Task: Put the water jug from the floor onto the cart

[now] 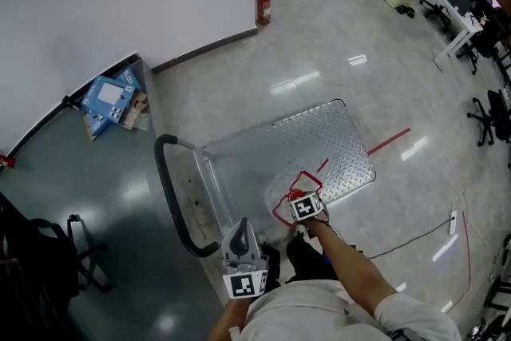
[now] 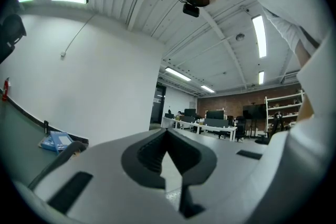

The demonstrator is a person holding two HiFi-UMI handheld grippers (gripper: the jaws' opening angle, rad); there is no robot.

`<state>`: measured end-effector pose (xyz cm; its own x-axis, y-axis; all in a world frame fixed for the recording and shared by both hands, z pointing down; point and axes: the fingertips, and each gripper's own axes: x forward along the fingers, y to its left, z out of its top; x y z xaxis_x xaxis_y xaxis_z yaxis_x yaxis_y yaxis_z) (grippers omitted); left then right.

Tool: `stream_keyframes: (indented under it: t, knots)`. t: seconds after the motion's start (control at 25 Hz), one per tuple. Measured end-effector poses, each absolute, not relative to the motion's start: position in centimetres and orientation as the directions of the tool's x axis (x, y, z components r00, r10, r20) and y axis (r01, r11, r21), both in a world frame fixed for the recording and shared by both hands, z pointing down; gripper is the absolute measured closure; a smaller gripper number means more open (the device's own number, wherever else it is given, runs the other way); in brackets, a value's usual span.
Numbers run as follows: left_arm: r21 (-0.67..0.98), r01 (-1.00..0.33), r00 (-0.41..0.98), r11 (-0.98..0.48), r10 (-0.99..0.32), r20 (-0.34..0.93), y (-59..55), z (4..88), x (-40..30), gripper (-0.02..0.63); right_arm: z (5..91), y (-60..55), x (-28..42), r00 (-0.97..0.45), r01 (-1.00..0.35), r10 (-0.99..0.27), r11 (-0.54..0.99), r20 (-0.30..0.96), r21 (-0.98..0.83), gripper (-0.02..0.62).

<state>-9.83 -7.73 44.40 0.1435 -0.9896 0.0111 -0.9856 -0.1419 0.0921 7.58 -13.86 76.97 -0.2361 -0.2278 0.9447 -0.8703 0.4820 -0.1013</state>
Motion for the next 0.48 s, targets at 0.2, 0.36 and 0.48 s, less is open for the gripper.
stream_keyframes:
  t: [0.2,0.36,0.48]
  knots:
    - [0.101,-0.988,0.121,-0.118,-0.992,0.031,-10.3,45.0,-10.1,0.603,77.7,-15.9,6.7,-0.232,-0.862,-0.197,0.495,0.953,-0.108,0.324]
    - [0.095,-0.988,0.124,-0.120,-0.991,0.042,-11.6,45.4,-10.0,0.603,78.8,-16.9,6.4,-0.222,-0.863,-0.178,0.494,0.958,-0.108,0.324]
    - [0.094,-0.989,0.122,-0.117,-0.991,0.049,-12.2,45.7,-10.0,0.603,79.6,-17.3,6.5,-0.216,-0.858,-0.166,0.502,0.962,-0.106,0.324]
